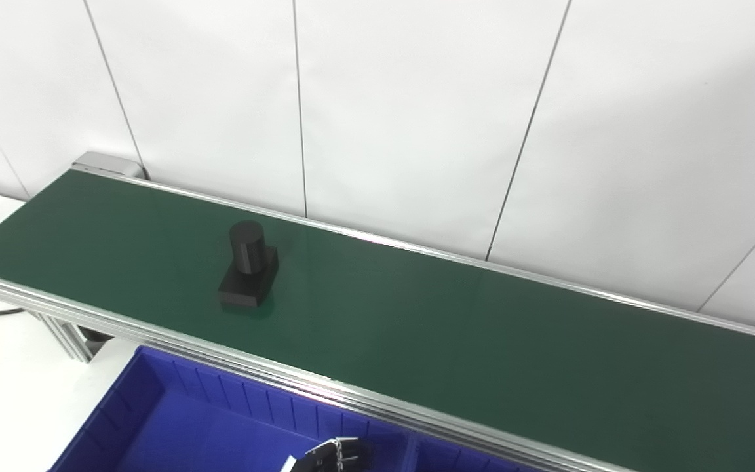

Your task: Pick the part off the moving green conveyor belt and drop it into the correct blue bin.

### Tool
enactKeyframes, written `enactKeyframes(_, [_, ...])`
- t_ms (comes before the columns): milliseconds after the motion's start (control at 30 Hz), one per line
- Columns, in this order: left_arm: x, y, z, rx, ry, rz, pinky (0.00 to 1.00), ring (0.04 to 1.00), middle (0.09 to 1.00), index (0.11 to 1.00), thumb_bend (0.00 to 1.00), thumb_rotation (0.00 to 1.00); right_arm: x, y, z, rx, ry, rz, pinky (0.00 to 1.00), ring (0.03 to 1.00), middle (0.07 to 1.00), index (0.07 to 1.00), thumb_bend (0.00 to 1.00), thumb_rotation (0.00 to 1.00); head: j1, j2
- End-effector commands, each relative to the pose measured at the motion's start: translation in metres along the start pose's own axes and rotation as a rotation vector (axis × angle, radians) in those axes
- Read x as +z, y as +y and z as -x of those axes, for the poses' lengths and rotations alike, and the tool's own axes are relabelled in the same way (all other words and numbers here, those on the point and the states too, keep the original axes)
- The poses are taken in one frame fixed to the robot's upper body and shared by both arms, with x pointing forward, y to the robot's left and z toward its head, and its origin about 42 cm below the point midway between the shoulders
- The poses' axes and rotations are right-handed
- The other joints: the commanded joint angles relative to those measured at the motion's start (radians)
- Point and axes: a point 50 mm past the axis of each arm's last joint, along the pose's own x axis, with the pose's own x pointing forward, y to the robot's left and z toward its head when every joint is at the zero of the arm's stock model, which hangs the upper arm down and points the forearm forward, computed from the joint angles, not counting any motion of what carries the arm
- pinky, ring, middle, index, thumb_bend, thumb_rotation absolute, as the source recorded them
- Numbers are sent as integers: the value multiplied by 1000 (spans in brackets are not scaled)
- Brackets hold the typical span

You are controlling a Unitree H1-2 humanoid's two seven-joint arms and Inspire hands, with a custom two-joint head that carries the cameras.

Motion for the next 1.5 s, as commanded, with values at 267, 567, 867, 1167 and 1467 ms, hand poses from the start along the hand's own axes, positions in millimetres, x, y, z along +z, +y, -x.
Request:
enactKeyframes(267, [11, 7, -4, -12, -73, 7, 778, 699, 721, 677, 425, 0, 12, 5, -4, 0, -87, -9, 580, 674, 736, 760, 767, 17, -44, 9])
enactKeyframes(567, [13, 14, -8, -21, -81, 17, 797, 706, 726, 686, 390, 0, 15, 14, -6, 6, -103, -6, 592, 679, 744, 766, 754, 43, -119, 24])
enactKeyframes(867, [14, 18, -9, -29, -89, 28, 796, 720, 738, 696, 324, 0, 18, 28, -4, 8, -109, -13, 626, 714, 774, 799, 694, 14, -162, 28])
enactKeyframes(1167, [15, 26, -6, -29, -96, 41, 828, 728, 751, 702, 270, 0, 21, 43, 1, -4, -113, -13, 645, 728, 781, 809, 667, 35, -237, 35])
enactKeyframes(1467, [16, 26, -8, -31, -102, 53, 843, 741, 761, 704, 277, 0, 26, 43, -6, -30, -143, 3, 638, 728, 782, 809, 642, 43, -223, 42])
